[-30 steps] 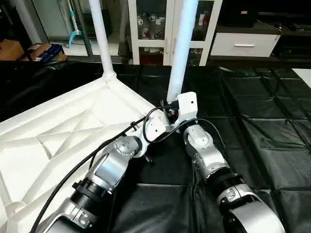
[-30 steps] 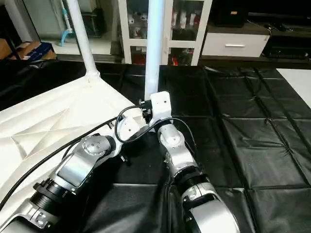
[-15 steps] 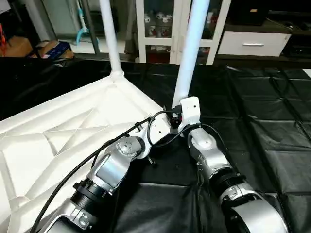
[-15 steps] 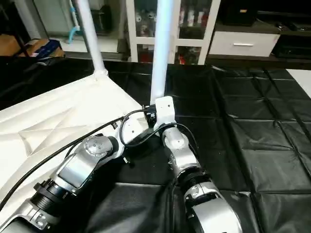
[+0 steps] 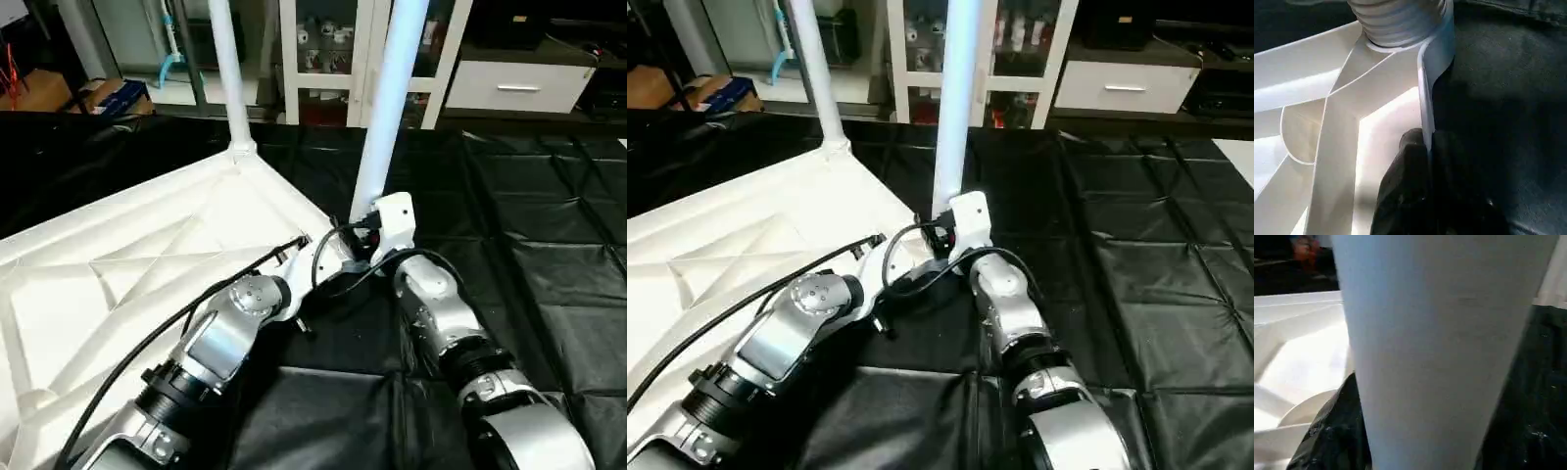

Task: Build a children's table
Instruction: Insert table leg to table base

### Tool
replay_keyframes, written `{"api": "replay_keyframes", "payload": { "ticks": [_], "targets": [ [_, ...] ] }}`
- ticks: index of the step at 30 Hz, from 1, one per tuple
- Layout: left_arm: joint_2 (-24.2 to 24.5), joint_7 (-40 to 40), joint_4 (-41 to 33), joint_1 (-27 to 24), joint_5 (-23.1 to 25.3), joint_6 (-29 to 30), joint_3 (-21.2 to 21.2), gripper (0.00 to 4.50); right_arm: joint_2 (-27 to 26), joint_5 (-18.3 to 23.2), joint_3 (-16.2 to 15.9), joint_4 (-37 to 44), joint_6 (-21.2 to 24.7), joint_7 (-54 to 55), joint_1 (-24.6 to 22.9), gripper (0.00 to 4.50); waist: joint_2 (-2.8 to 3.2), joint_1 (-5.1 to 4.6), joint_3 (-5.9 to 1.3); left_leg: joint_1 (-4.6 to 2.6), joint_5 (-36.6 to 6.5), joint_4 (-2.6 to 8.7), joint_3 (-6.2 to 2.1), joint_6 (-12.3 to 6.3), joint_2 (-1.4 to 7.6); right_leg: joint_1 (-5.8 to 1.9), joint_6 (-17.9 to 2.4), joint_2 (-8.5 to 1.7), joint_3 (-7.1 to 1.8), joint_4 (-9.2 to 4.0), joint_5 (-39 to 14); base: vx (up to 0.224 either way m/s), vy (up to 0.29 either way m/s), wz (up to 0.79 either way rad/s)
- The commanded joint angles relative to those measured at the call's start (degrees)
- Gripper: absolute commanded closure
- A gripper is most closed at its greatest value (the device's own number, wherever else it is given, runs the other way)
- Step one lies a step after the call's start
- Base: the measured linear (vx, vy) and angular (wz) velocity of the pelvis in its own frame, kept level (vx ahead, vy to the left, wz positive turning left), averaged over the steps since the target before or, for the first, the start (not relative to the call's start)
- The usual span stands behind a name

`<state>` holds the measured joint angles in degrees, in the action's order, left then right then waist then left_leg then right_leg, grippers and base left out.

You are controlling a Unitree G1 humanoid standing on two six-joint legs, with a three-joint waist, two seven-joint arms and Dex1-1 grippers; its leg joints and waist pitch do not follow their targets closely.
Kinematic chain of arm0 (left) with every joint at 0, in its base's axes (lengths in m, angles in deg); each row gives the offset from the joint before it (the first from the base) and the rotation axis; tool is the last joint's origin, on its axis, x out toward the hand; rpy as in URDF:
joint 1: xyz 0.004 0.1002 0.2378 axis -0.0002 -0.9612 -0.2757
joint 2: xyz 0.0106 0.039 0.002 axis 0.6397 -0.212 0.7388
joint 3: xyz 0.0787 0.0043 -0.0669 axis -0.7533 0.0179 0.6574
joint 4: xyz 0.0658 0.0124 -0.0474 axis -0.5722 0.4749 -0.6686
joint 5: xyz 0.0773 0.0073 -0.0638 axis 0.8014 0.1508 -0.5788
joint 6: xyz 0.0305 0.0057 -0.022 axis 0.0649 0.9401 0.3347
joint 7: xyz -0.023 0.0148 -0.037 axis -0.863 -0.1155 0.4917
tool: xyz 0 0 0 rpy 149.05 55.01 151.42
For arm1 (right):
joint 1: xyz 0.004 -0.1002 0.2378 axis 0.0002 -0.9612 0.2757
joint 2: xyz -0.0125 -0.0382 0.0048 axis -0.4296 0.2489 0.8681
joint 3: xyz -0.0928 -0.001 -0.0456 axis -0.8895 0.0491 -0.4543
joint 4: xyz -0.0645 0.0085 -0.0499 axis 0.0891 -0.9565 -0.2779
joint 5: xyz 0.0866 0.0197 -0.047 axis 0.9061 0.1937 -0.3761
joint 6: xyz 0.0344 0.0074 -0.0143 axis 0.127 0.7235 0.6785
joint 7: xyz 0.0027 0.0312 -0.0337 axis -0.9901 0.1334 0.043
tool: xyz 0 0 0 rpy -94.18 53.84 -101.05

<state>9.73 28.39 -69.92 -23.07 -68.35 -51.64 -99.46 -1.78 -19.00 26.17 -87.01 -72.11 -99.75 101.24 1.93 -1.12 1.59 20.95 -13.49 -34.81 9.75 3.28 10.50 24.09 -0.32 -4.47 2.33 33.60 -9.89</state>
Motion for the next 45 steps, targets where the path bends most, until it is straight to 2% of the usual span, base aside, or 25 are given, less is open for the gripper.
{"api": "replay_keyframes", "payload": {
  "ticks": [1, 3, 7, 9, 10, 14, 18, 22, 25, 32, 34, 40, 45],
  "targets": [
    [2.9, 0.1, -0.7, -1.1, 1.6, -0.9, 0.7, 4.5, 2.6, 1.3, 2.2, 1.3, 1.5, -2.6, -1.4, 1.69, 0.0, 0.39, -3.42, -0.34, 4.0, 3.18, -0.09, -11.16, 2.15, -3.85, -19.7, -2.87, -1.47, -1.45, 5.3, 0.0, 0.0, 0.0],
    [3.7, 1.1, -1.4, -1.8, 1.1, -1.5, 0.5, 4.5, 3.9, 2.3, 2.2, 2.8, 2.3, -5.9, -2.0, 1.69, -0.14, 0.35, -3.25, -0.3, 2.1, 3.3, -0.06, -10.41, 2.22, -3.74, -19.6, -2.86, -1.47, -1.63, 3.1, 0.0, 0.0, 0.0],
    [5.0, 2.7, -2.3, -2.7, 0.7, -2.6, 0.3, 4.5, 6.4, 3.5, 1.6, 5.8, 3.8, -12.3, -3.5, 1.69, 0.01, 0.43, -2.93, -0.41, -2.7, 3.64, 0.06, -7.61, 2.43, -3.61, -18.9, -2.8, -1.55, -1.96, -0.9, 0.0, 0.0, 0.0],
    [5.4, 3.3, -2.6, -3.0, 0.5, -3.1, 0.1, 4.5, 7.0, 3.4, 1.5, 6.5, 3.9, -14.1, -4.0, 1.69, -0.1, 0.4, -3.01, -0.38, -3.1, 3.64, 0.07, -6.7, 2.36, -3.69, -18.6, -2.75, -1.56, -1.86, -0.7, 0.0, 0.0, 0.0],
    [5.7, 3.9, -3.0, -3.3, 0.2, -3.2, 0.1, 4.5, 7.7, 3.4, 1.4, 6.9, 3.8, -15.9, -4.4, 1.69, 0.04, 0.42, -3.04, -0.34, -2.8, 3.56, 0.08, -6.55, 2.24, -3.71, -18.7, -2.78, -1.55, -1.83, -0.2, 0.0, 0.0, 0.0],
    [7.4, 7.8, -5.0, -4.9, -1.2, -5.5, -0.7, 4.5, 10.1, 3.7, 1.0, 7.9, 4.1, -22.2, -5.4, 1.69, -0.08, 0.59, -3.17, -0.21, -0.8, 3.34, 0.04, -7.57, 2.24, -3.85, -18.9, -2.84, -1.56, -1.53, 2.3, 0.0, 0.0, 0.0],
    [8.9, 11.4, -7.1, -6.3, -3.3, -7.4, -0.9, 4.5, 12.5, 4.1, 0.3, 9.8, 5.4, -27.3, -6.1, 1.69, -0.03, 0.89, -3.06, -0.26, -1.2, 3.38, -0.01, -8.1, 2.32, -3.8, -18.9, -2.8, -1.47, -1.65, 1.1, 0.0, 0.0, 0.0],
    [9.8, 13.8, -8.1, -7.2, -5.1, -8.2, -0.5, 4.5, 14.5, 4.1, -0.1, 10.6, 5.6, -31.6, -6.5, 1.69, -0.06, 1.29, -3.06, -0.42, -1.8, 3.37, 0.06, -7.4, 2.32, -3.67, -18.8, -2.77, -1.52, -1.63, 0.2, 0.0, 0.0, 0.0],
    [11.1, 16.3, -8.8, -7.9, -6.3, -9.4, -0.2, 4.5, 16.2, 4.3, -0.1, 11.6, 5.9, -35.2, -6.9, 1.69, -0.07, 1.5, -3.07, -0.41, -1.2, 3.27, 0.07, -7.72, 2.29, -3.65, -18.7, -2.75, -1.53, -1.51, 0.9, 0.0, 0.0, 0.0],
    [12.4, 17.8, -8.6, -8.4, -7.5, -10.2, 0.7, 4.5, 19.3, 6.1, 0.4, 14.9, 7.4, -41.2, -8.7, 1.69, -0.11, 1.58, -2.99, -0.4, -3.2, 3.37, 0.04, -6.83, 2.26, -3.73, -18.2, -2.73, -1.54, -1.63, -1.3, 0.0, 0.0, 0.0],
    [12.6, 18.0, -8.5, -8.4, -7.6, -10.3, 0.8, 4.5, 19.9, 6.4, 0.6, 15.5, 7.6, -42.2, -9.0, 1.94, -0.25, 1.49, -2.95, -0.27, -3.6, 3.35, 0.03, -6.79, 2.23, -3.79, -17.9, -2.79, -1.58, -1.79, -2.2, 0.0, 0.0, 0.0],
    [13.0, 18.3, -8.5, -8.3, -8.0, -10.6, 1.0, 4.5, 20.7, 7.0, 0.9, 16.1, 8.6, -44.0, -9.6, 2.44, -0.14, 1.46, -3.0, -0.22, -3.4, 3.26, 0.01, -6.78, 2.23, -3.66, -17.9, -2.75, -1.52, -1.8, -2.9, 0.0, 0.0, 0.0],
    [13.0, 18.4, -8.5, -8.3, -7.9, -10.5, 0.8, 4.5, 20.4, 7.1, 0.7, 15.8, 8.9, -44.4, -9.1, 2.56, -0.17, 1.5, -3.03, -0.2, -3.1, 3.21, -0.03, -6.69, 2.24, -3.64, -17.9, -2.75, -1.52, -1.72, -2.9, 0.0, 0.0, 0.0]
  ]
}}
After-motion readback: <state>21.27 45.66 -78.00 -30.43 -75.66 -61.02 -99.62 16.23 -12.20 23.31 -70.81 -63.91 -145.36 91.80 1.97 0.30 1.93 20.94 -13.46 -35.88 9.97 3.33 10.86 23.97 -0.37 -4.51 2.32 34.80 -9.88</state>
